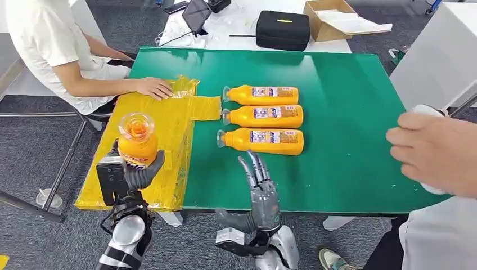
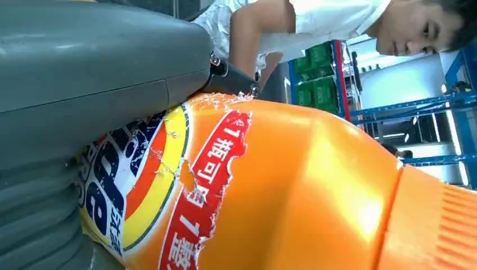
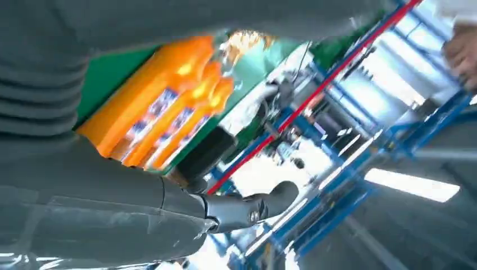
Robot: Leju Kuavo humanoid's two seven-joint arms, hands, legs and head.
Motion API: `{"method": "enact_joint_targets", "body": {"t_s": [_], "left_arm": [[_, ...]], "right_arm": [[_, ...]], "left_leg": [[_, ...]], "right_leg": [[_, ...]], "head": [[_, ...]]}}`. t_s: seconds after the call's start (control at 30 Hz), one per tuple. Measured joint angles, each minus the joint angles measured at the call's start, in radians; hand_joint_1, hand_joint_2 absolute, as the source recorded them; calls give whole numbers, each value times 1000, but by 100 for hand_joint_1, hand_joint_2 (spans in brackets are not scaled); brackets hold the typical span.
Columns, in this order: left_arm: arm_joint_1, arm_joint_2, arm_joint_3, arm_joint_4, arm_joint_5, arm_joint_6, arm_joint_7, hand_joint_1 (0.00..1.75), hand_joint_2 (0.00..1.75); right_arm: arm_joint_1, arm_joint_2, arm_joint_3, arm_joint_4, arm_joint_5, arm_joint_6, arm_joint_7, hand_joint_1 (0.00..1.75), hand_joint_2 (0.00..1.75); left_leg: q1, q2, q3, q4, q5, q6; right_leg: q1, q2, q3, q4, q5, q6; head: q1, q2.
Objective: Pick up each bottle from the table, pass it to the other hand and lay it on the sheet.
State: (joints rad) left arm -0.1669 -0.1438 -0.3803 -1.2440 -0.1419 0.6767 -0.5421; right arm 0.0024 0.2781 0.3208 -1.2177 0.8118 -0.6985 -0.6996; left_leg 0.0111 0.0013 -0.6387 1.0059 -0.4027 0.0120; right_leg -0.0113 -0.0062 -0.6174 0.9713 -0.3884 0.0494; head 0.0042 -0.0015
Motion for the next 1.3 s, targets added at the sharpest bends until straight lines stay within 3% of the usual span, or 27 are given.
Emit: {"method": "enact_joint_targets", "body": {"t_s": [0.17, 0.23, 0.27, 0.33, 0.37, 0.47, 0.83, 0.87, 0.9, 0.93, 0.97, 1.3], "left_arm": [[-4, 8, 3, 11, -4, 0, 0, 168, 175], [-4, 11, 3, 14, -11, 0, 1, 141, 175], [-4, 11, 6, 15, -61, 3, 9, 141, 175], [-4, 9, 46, 21, -295, 3, 46, 169, 175], [-6, 9, 73, 29, -438, 3, 75, 175, 175], [-43, 22, 137, 113, -738, -63, 201, 175, 175], [-241, 75, 90, 466, -815, -449, 336, 175, 175], [-267, 80, 87, 498, -816, -468, 341, 168, 175], [-294, 84, 83, 532, -822, -479, 345, 103, 175], [-314, 89, 75, 562, -829, -483, 348, 9, 175], [-330, 93, 68, 587, -834, -489, 348, 0, 175], [-409, 113, 55, 737, -799, -632, 325, 0, 175]], "right_arm": [[18, 2, -29, -45, 0, 0, 0, 0, 0], [22, 2, -34, -54, 0, 0, 0, 0, 0], [25, 2, -43, -63, 1, 0, 0, 0, 0], [37, 13, -80, -106, -1, 0, 0, 0, 0], [39, 17, -99, -126, -11, 0, 0, 0, 0], [39, 20, -152, -169, -87, 0, 0, 0, 0], [37, 8, -91, -159, -263, 0, 0, 0, 0], [36, 7, -81, -156, -271, 0, 0, 0, 0], [35, 5, -71, -151, -276, 0, 0, 0, 0], [34, 2, -63, -148, -279, 0, 0, 0, 0], [34, 0, -56, -145, -284, 0, 0, 0, 0], [28, -19, -6, -122, -318, 0, 0, 0, 0]], "left_leg": [[0, 0, 0, 0, 0, 0], [0, 0, 0, 0, 0, 0], [0, 0, 0, 0, 0, 0], [0, 0, 0, 0, 0, 0], [0, 0, 0, 0, 0, 0], [0, 0, 0, 0, 0, 0], [0, 0, 1, 0, 1, -1], [0, 0, 1, 0, 1, -1], [0, 0, 1, 0, 1, -1], [0, 0, 1, 0, 2, -1], [0, 0, 2, 0, 2, -2], [0, 0, 3, 0, 2, -2]], "right_leg": [[0, 0, 0, 0, 0, 0], [0, 0, 0, 0, 0, 0], [0, 0, 0, 0, 0, 0], [0, 0, 0, 0, 0, 0], [0, 0, 0, 0, 0, 0], [0, 0, 0, 0, -1, -1], [0, 0, 1, 1, 0, 0], [0, 0, 1, 2, 0, 0], [0, 0, 1, 2, 0, -1], [0, 0, 1, 2, 0, -1], [0, 0, 1, 2, 0, -1], [0, 0, 1, 3, 0, -1]], "head": [[0, 0], [0, 0], [0, 0], [0, 0], [0, 0], [1, 0], [0, 0], [0, 0], [0, 0], [0, 0], [0, 0], [0, 0]]}}
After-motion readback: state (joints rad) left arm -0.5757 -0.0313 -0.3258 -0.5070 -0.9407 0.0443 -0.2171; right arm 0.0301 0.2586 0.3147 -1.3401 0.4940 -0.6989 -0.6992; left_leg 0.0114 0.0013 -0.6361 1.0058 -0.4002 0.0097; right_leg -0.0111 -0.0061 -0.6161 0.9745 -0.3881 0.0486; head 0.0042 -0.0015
